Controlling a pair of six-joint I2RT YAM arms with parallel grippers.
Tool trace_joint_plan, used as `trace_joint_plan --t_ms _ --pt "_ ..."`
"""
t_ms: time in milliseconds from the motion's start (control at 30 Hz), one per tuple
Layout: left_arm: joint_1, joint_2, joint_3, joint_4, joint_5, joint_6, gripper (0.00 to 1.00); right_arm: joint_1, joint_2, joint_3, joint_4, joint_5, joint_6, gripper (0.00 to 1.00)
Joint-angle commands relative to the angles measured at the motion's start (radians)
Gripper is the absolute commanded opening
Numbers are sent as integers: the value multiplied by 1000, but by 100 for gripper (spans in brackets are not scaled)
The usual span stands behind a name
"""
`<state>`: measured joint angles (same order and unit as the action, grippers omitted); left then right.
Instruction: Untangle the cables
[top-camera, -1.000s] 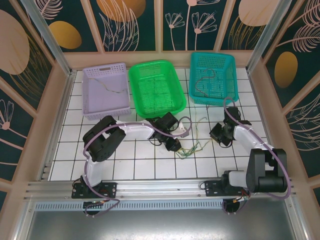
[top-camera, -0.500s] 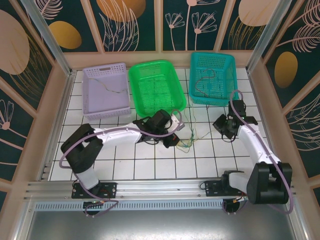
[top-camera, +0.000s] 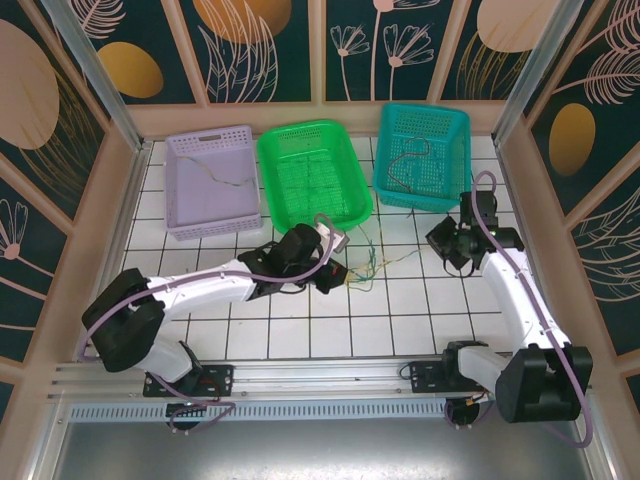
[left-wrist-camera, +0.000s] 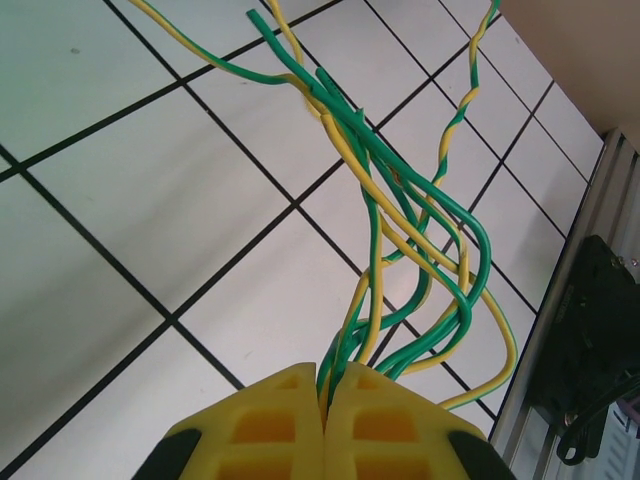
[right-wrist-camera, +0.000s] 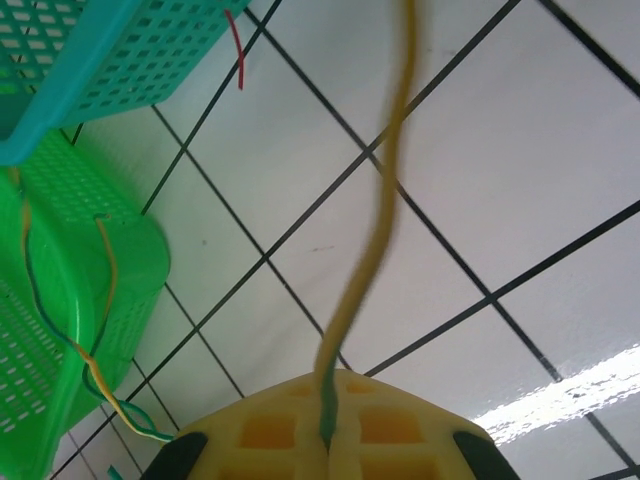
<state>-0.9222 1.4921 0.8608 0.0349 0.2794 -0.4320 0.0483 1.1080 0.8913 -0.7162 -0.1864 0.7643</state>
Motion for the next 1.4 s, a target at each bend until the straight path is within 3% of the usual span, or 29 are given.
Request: trace_joint_plan --t_ms 0,133,267,467,567,633,733,833,1000,1133,1367 --pt "21 -41 -83 -243 -98 -25 0 -38 -20 62 68 224 18 0" --pt "21 -65 -122 -265 -109 -74 0 -36 -35 74 35 218 67 0" --pt "19 -108 -171 -211 -29 -80 0 0 -69 57 28 207 111 0" --pt "19 -121 -166 -338 -213 -46 0 137 -84 37 58 273 120 0" --pt "19 -148 -180 -361 -262 -47 0 155 -56 32 67 287 90 0" --pt "18 -186 -196 -345 -274 -44 0 153 -16 29 72 259 56 0" --pt "18 -238 -180 -312 -229 -15 0 153 84 6 119 91 -21 0" --pt "14 -244 -139 -291 -183 18 0 187 171 0 145 -15 -80 24" --pt "14 -197 -84 -315 -182 65 0 285 22 54 192 125 -148 52" --pt "15 -183 -67 -311 -174 82 0 341 -44 86 254 89 -232 61" --pt "15 -195 -58 -302 -139 103 0 598 156 146 345 98 -311 67"
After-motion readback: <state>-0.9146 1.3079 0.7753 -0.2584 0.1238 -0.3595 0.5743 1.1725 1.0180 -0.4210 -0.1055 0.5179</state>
